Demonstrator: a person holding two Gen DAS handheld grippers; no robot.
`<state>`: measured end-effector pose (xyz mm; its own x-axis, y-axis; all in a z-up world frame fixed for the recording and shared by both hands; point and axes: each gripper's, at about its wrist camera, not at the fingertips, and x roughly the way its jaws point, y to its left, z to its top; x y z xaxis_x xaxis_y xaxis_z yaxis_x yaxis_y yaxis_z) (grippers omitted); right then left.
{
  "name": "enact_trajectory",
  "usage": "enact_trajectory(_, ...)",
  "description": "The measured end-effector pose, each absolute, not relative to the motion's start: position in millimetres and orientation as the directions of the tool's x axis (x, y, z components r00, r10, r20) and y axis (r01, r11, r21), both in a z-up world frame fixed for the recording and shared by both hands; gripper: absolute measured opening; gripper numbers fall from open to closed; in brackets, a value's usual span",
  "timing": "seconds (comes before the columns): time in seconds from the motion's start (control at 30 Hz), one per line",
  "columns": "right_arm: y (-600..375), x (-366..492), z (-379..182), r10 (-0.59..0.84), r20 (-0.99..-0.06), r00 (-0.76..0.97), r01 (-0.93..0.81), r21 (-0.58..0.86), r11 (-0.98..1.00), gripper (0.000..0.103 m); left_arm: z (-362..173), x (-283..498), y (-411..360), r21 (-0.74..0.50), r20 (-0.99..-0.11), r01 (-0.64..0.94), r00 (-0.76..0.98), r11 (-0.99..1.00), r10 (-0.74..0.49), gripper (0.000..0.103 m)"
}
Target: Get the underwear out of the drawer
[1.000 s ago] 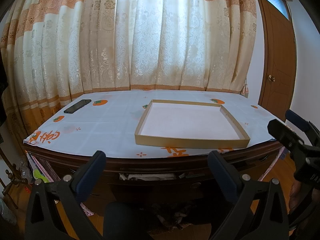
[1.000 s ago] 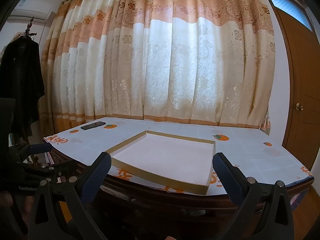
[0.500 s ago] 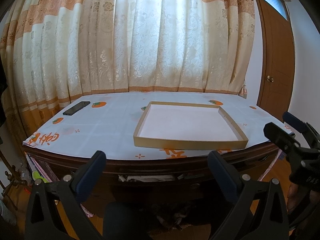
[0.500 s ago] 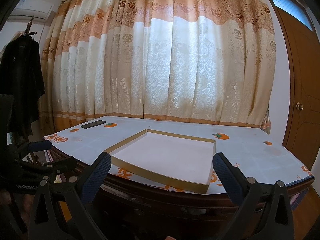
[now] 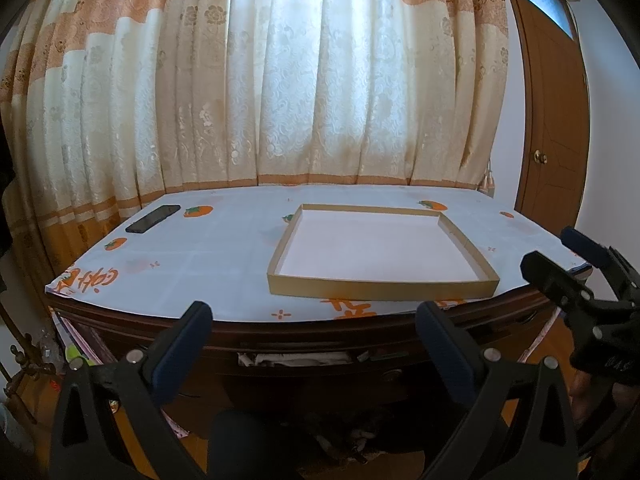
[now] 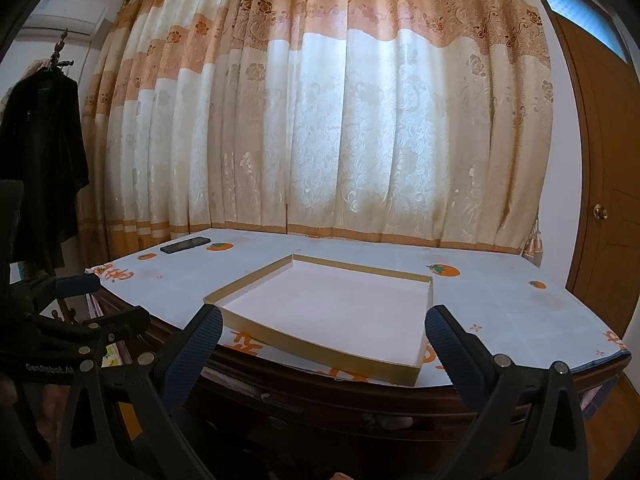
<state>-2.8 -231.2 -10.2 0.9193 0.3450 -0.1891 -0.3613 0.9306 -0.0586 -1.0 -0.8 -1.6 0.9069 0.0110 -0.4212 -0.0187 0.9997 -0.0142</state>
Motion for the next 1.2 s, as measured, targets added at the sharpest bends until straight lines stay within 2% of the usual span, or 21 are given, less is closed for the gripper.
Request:
enact_trajectory(0.23,-227.5,6.0,-20.1,0.377,-0.200,0.904,-0.396,-0.063,0.916,0.103,-6.7,3.8,-0.3,-0.017,-0.436,-0.019,0.900,1.000,0.010,0.103)
enact_trajectory(0.43,-226.9,16.1,-35.9,0.435,-0.136,0.890,-0.447,-0.078,0.891,0.103,-15.2,9.1,1.9,-0.025,-0.455,-0.022,0.890,0.999,0.008,0.103)
enact_trajectory(0.63,-219.4,39.2,-58.9,0.438,-0.138,0.888,-0.452,-0.101,0.886,0.103,-27.1,15.9,4.7,-0.027,-0.477,-0.031,0.879,0.999,0.015,0.103)
enact_trajectory(0.87,-217.8,48.8,-85.6,0.434,0.000,0.901,-0.430,-0.136,0.892,0.103,-38.6,24.4,7.6,-0.036,-0.504,-0.028,0.863,0.999,0.006,0.103)
enact_trajectory(1.2,-204.1,65.7,-112.9,0.463,0.063,0.884,-0.445,-0.187,0.876,0.103,-48.0,34.1,17.9,-0.054,-0.525,-0.046,0.851,0.998,0.011,0.103)
